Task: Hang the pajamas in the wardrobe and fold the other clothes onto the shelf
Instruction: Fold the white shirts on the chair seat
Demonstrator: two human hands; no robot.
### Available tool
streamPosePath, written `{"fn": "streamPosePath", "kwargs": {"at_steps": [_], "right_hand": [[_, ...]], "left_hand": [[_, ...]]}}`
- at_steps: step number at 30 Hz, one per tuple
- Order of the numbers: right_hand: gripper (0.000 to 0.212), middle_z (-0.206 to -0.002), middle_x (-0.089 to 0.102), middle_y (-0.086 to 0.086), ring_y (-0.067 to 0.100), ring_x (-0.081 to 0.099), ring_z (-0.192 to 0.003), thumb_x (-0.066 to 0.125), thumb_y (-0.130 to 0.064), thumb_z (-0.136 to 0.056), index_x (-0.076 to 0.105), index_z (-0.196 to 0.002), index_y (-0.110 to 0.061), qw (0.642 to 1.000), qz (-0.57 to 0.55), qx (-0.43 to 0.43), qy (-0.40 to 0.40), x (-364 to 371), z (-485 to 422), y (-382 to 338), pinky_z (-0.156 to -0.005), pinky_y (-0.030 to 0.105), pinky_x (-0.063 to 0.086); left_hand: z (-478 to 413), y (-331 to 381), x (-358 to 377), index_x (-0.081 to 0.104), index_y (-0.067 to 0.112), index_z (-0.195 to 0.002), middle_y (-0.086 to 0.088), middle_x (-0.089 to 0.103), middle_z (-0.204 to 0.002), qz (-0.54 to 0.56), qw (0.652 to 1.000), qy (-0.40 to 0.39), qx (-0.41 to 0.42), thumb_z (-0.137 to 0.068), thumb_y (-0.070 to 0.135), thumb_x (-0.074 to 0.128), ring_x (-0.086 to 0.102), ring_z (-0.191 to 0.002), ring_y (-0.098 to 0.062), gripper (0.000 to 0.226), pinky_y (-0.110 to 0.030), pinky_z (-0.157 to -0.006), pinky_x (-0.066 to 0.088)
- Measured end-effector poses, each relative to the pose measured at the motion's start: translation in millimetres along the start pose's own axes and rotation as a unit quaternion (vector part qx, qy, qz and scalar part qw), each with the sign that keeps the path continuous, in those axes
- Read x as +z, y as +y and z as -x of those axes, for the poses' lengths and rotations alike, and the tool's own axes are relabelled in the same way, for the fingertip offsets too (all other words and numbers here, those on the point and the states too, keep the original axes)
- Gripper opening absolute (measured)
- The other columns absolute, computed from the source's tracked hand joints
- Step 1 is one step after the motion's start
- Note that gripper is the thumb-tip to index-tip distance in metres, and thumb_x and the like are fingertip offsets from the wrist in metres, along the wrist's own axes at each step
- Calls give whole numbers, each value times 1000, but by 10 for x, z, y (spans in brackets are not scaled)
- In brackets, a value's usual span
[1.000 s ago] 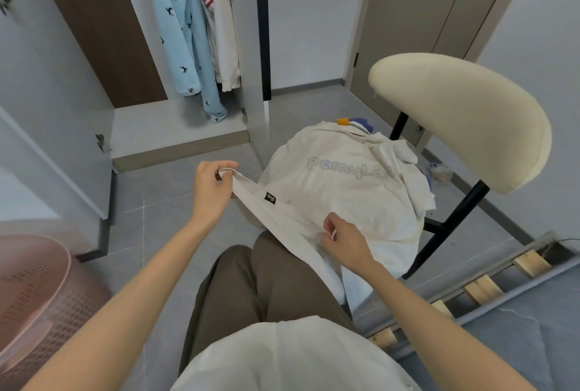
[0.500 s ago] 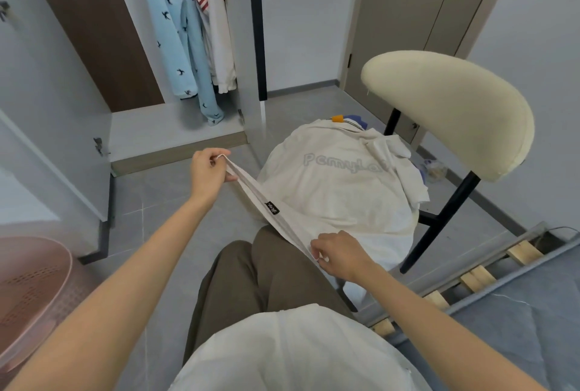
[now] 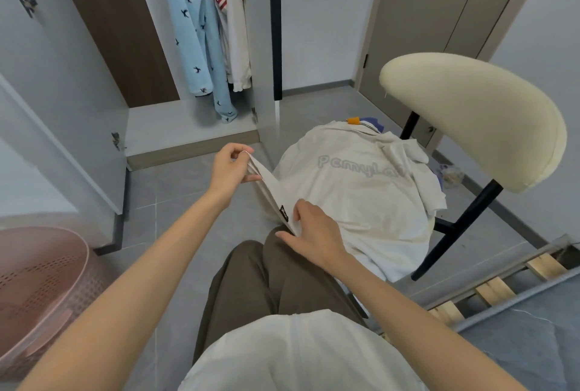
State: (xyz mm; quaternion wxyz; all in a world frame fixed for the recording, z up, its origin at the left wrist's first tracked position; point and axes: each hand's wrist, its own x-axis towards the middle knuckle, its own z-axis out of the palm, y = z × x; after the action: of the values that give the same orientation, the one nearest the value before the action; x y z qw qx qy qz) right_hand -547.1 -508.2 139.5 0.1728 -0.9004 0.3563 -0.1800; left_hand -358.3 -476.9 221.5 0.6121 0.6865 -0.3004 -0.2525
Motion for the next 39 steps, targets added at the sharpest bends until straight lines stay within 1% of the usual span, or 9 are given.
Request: {"fn": "streamPosePath", "kwargs": {"at_steps": [5, 12, 16, 20, 24, 29, 32, 35, 39], "right_hand": [[42, -89, 50, 1, 22, 50, -80, 62, -47, -82, 34, -92, -17, 998, 41, 44, 27, 99, -86, -67, -60, 32, 33], [34, -98, 55, 6, 26, 54, -85, 51, -35, -89, 39, -108, -10, 993, 92, 74, -18, 130, -73, 61, -65, 34, 38], [27, -84, 53, 3, 24, 45, -68, 51, -26, -82, 35, -101, -13, 996, 68, 51, -42, 16, -23, 194, -61, 33, 32], [29, -84, 56, -1, 23, 49, -68, 53, -26, -81, 36, -103, -18, 998, 36, 39, -41, -69, 40, 332, -61, 30, 31], [21, -93, 63, -8, 14, 58, -78, 59, -36, -89, 51, -102, -22, 995, -56, 57, -51, -151, 85, 434, -69, 29, 45], [13, -76, 65, -8, 7, 58, -71, 63, -26, -91, 68, -88, -14, 985, -148, 86, 19, -232, 133, 530, -70, 15, 44], [12, -65, 56, -16, 0, 53, -58, 57, -21, -95, 63, -95, -10, 978, -175, 96, 61, -275, 137, 532, -60, 10, 37], [6, -59, 42, -11, 10, 43, -48, 42, -12, -99, 41, -103, -17, 979, -174, 66, 80, -304, 170, 480, -51, 22, 31], [43, -92, 50, -5, 19, 48, -66, 31, -3, -91, 30, -126, -29, 993, -115, -10, 30, -353, 260, 419, -61, 32, 38]], "left_hand": [[44, 93, 41, 60, 18, -83, -3, 44, -83, -1, 1000, -9, 3, -93, 3, 44, 51, -66, -12, 24, -20, -49, 54], [82, 178, 91, 62, 17, -84, -1, 44, -74, -12, 1000, -6, 7, -92, 5, 46, 55, -53, -11, 22, -20, -48, 54], [56, 174, 75, 63, 16, -87, -1, 46, -77, -22, 1000, 20, 9, -93, 7, 48, 55, -41, -4, 18, -21, -48, 55], [44, 163, 78, 63, 12, -91, -1, 47, -81, -22, 999, 40, 12, -93, 6, 48, 56, -43, -5, 16, -24, -51, 57], [24, 141, 60, 62, 9, -93, -1, 47, -81, -31, 998, 52, 18, -93, 5, 47, 56, -48, -6, 15, -26, -54, 58], [7, 61, 20, 61, 13, -87, 1, 49, -83, -61, 995, 68, 40, -92, 4, 47, 56, -62, -7, 18, -24, -54, 56], [2, -55, -42, 62, 14, -87, -1, 57, -92, -162, 982, 58, 80, -90, 3, 41, 49, -79, -16, 24, -30, -68, 44], [22, -174, -98, 64, 12, -94, 1, 59, -89, -275, 957, 8, 98, -92, 3, 35, 50, -74, -17, 31, -29, -63, 34], [22, -242, -146, 65, 13, -96, 0, 57, -67, -305, 950, -10, 71, -93, 4, 32, 52, -51, -22, 34, -29, -53, 44]]}}
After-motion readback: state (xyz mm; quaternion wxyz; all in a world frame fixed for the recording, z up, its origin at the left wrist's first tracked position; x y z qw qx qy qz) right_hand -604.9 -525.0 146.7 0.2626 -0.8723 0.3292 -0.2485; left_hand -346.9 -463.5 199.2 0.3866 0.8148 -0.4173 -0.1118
